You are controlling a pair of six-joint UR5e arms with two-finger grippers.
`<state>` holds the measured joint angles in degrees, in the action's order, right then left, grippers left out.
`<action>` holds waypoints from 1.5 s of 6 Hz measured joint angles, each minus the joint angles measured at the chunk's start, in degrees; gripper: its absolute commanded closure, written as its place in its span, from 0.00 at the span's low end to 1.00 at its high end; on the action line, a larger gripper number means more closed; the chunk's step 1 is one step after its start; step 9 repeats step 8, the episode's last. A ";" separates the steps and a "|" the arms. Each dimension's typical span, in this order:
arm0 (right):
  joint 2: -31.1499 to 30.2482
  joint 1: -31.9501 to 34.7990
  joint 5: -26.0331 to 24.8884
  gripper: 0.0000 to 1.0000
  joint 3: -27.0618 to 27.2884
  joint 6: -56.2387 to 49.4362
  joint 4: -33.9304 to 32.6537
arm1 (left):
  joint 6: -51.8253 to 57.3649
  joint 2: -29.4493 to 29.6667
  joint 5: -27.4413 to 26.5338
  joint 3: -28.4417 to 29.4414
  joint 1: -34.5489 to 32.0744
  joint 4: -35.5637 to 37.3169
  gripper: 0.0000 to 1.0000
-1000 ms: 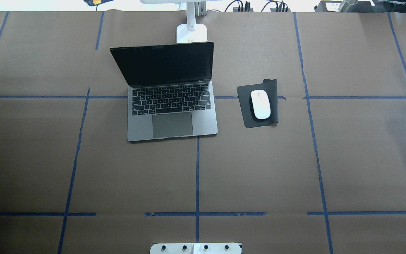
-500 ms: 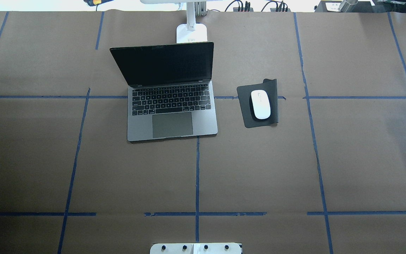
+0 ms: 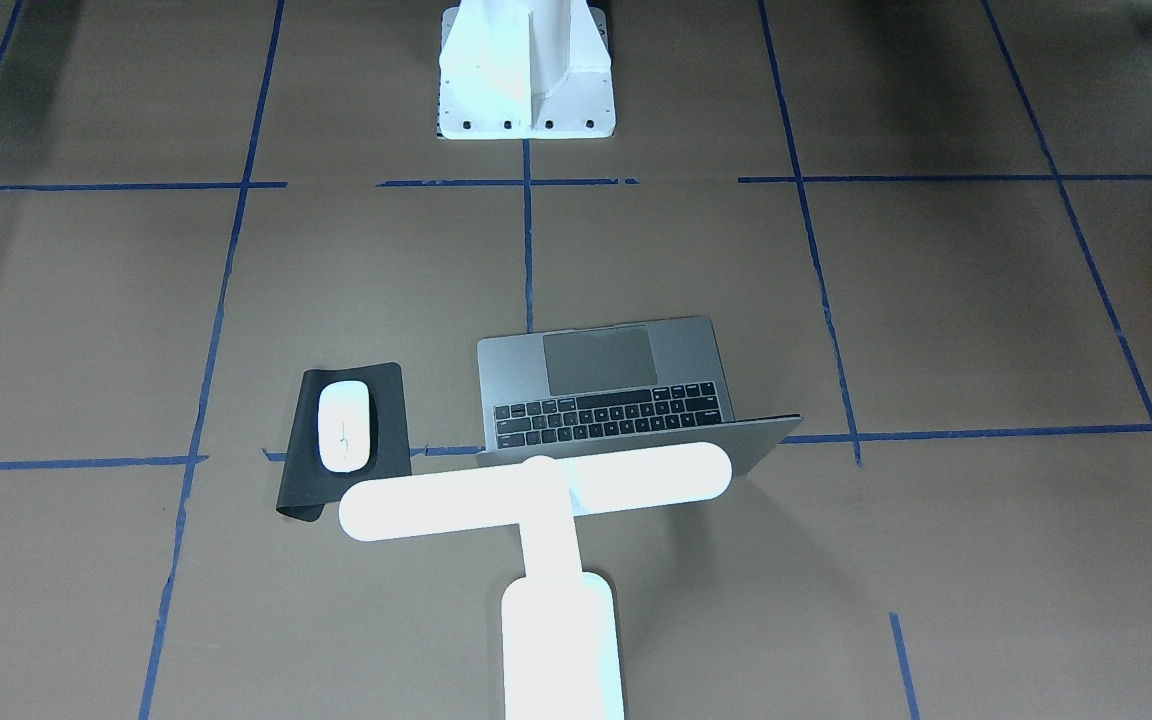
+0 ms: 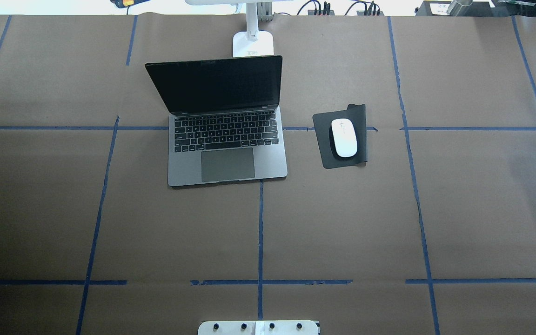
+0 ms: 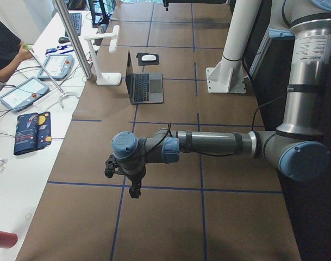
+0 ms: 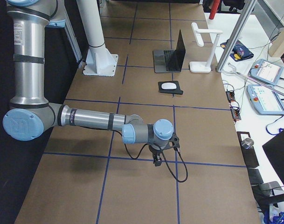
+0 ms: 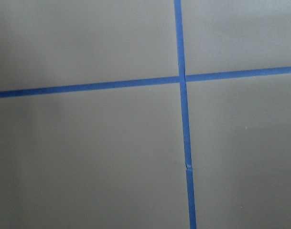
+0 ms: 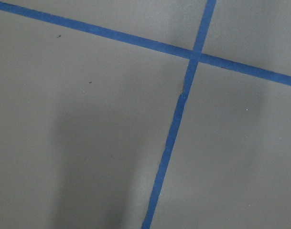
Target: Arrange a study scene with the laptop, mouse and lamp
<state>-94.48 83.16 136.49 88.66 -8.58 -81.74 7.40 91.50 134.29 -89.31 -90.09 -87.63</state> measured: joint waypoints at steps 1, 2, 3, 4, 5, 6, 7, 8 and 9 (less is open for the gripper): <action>-0.12 0.04 -0.20 0.00 0.13 -0.02 -0.02 | 0.17 -0.03 -0.14 -0.34 0.04 -0.12 0.00; -0.21 0.07 0.07 0.00 0.35 0.15 -0.07 | 0.22 -0.10 -0.30 -0.74 0.10 -0.13 0.00; -0.22 1.68 0.90 0.00 1.08 0.50 -0.29 | 0.24 -0.27 -0.39 -0.96 0.19 -0.10 0.00; 0.00 4.56 1.57 0.00 1.76 0.68 -0.64 | 0.24 -0.47 -0.45 -0.98 0.20 -0.03 0.00; 0.45 6.60 1.92 0.00 2.34 0.74 -1.32 | 0.25 -0.57 -0.50 -0.91 0.21 0.00 0.00; 0.94 7.57 2.08 0.00 4.25 0.76 -4.32 | 0.25 -0.64 -0.51 -0.77 0.35 0.03 0.00; 1.64 8.02 1.85 0.00 7.40 0.76 -9.45 | 0.25 -0.77 -0.52 -0.60 0.50 0.19 0.00; 1.96 8.01 1.42 0.00 9.50 0.54 -12.80 | 0.25 -0.87 -0.52 -0.52 0.57 0.27 0.00; 1.96 8.01 1.42 0.00 9.50 0.54 -12.80 | 0.25 -0.87 -0.52 -0.52 0.57 0.27 0.00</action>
